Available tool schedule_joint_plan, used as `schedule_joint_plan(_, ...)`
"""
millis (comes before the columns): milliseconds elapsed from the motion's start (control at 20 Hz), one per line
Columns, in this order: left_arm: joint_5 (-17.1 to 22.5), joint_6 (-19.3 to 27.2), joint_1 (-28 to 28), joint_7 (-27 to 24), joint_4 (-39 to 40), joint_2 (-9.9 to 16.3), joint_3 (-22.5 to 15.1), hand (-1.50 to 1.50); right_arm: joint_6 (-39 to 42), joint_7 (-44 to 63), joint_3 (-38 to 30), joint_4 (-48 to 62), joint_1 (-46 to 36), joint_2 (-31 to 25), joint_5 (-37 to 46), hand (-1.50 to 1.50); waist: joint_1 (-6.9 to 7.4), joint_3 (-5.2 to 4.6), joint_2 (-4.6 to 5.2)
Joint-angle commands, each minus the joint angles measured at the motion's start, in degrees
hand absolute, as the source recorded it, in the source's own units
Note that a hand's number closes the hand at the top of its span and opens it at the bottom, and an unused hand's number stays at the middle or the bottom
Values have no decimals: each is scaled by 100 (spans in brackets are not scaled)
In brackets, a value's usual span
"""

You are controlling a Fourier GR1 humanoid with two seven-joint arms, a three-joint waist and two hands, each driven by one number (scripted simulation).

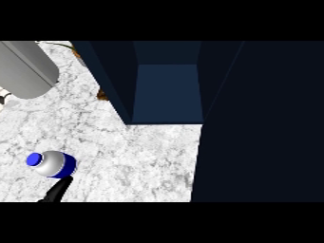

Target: Pick up the bottled water, place it into the cabinet and close the cabinet

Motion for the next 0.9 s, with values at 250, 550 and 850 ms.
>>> schedule_joint_plan(250,-605,2,-248,409,-113,-38,325,-150,-349,389,507,-596,-27,-165,829,-150,8,-12,10)
schedule_joint_plan(550,-291,-303,-752,659,208,27,1052,-150,-690,307,1000,-787,175,-267,1214,-150,-46,-16,2)
schedule_joint_plan(850,556,-7,-635,-14,660,242,1437,-150,-716,826,730,-968,-224,-491,1000,-150,23,-26,2)
